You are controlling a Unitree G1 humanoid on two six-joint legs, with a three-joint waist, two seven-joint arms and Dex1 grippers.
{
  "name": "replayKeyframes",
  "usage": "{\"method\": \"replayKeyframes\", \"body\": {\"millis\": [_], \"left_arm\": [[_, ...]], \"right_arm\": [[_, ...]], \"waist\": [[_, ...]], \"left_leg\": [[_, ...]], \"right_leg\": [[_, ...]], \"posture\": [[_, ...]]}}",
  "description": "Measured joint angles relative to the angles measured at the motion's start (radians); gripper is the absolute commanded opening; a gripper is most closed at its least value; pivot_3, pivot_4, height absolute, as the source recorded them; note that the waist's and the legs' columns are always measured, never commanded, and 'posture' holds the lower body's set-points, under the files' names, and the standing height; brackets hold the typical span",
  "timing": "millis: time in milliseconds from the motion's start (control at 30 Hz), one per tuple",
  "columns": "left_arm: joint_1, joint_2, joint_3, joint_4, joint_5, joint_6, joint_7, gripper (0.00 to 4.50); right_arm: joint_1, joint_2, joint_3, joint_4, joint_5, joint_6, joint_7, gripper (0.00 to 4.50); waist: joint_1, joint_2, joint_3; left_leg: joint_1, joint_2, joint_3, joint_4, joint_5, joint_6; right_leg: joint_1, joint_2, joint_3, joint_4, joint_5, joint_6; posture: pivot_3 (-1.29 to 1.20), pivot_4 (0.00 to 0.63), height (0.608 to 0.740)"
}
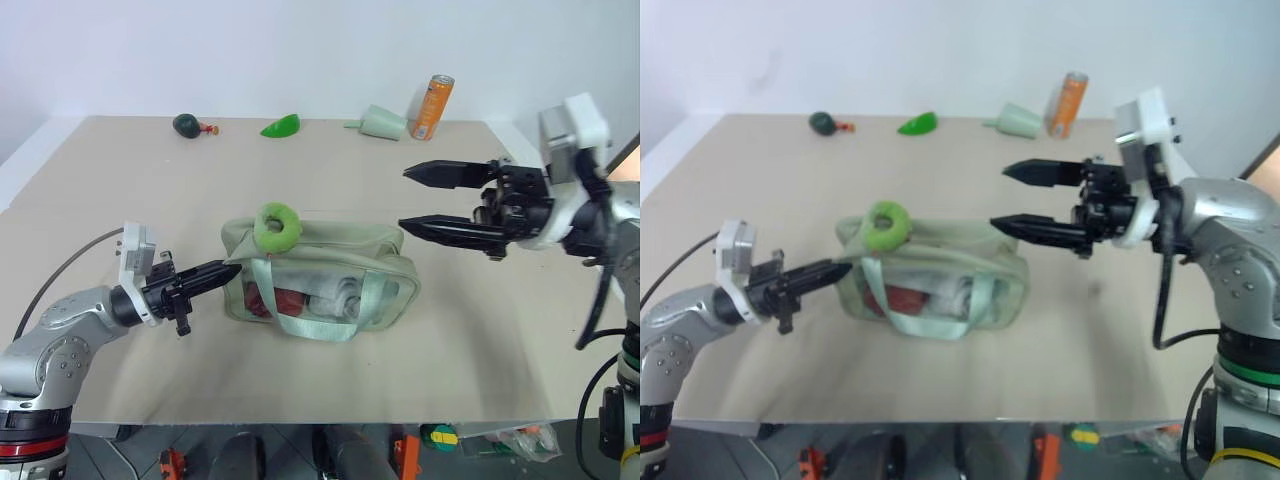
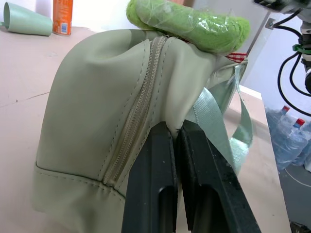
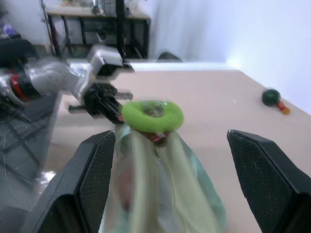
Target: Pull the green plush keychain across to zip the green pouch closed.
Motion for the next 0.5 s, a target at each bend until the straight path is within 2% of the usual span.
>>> {"method": "replayKeyframes", "body": {"millis": [67,167,333,500], "left_arm": [[-0.001,-0.001,0.0,-0.001,0.0,0.0,0.004,0.0],[0.001,-0.003,-0.001,-0.011,-0.001,0.0,0.005,0.0],[0.002,-0.008,-0.002,-0.02,0.0,-0.002,0.011,0.0],[0.008,-0.015,-0.005,-0.032,-0.001,-0.002,0.018,0.0]], "right_arm": [[-0.044,0.017,0.164,0.031,-0.204,-0.158,0.0,3.79],[-0.091,0.072,0.312,0.137,-0.412,-0.375,0.014,3.79],[-0.227,0.166,0.357,0.362,-0.614,-0.71,-0.004,3.79],[-0.285,0.235,0.357,0.434,-0.637,-0.82,0.018,3.79]], "waist": [[-0.001,0.0,0.0],[0.004,0.0,0.0],[0.006,0.0,0.0],[0.01,0.0,0.0]], "left_leg": [[0.0,0.0,0.0,0.0,0.0,0.0],[-0.002,-0.001,0.0,0.0,0.0,0.0],[-0.003,-0.001,0.0,0.0,-0.001,0.001],[-0.004,-0.002,-0.001,0.0,-0.001,0.001]], "right_leg": [[0.0,0.0,0.0,0.0,0.0,0.0],[-0.001,-0.001,-0.001,-0.001,0.0,0.0],[-0.002,-0.002,-0.001,-0.002,0.0,0.0],[-0.002,-0.003,-0.002,-0.001,0.0,-0.001]], "posture": [[0.0,0.15,0.74],[0.0,0.15,0.74],[0.0,0.15,0.74],[0.0,0.15,0.74]]}}
